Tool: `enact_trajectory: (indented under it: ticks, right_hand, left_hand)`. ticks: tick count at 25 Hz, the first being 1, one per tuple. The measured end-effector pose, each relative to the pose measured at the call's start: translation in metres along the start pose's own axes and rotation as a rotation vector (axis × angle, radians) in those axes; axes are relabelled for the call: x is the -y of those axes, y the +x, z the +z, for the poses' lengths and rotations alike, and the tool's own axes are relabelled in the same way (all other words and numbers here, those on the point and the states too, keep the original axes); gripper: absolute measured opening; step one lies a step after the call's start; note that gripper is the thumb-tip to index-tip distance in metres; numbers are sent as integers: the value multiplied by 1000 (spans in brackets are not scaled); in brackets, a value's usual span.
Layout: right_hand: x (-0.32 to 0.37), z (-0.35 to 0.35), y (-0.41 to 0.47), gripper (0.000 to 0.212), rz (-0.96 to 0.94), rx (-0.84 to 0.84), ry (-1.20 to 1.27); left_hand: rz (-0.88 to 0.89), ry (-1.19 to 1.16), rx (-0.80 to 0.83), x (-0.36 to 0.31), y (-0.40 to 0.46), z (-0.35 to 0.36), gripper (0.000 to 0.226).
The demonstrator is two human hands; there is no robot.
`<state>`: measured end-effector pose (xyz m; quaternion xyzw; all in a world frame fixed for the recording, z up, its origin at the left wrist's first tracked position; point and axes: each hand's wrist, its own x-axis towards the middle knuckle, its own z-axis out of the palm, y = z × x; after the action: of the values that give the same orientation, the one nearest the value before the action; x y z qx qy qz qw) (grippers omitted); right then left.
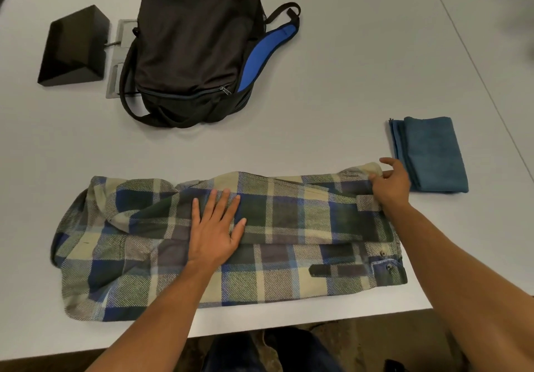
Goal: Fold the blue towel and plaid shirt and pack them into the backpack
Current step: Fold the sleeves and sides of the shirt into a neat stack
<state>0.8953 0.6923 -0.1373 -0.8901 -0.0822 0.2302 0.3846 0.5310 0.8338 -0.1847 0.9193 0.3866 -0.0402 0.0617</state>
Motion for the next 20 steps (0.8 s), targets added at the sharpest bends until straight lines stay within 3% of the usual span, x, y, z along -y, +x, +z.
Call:
enact_trajectory:
  ticks: [5, 9, 13, 16, 20]
  right_hand:
    - [3, 4, 9, 41, -15, -74, 50]
    - [2, 10, 11, 44, -47, -9, -31]
    - [7, 5, 31, 48, 63, 72, -9]
    - [9, 8, 53, 38, 139, 104, 46]
    - [3, 13, 67, 30, 276, -27, 269]
  left_hand:
    - [-25, 1, -30, -2, 0, 3, 62]
    - [-14, -27, -57, 0, 0, 5, 62]
    - [2, -47, -72, 2, -1, 7, 62]
    - [5, -50, -74, 1, -1, 7, 61]
    - [-1, -48, -85, 1, -1, 8, 60]
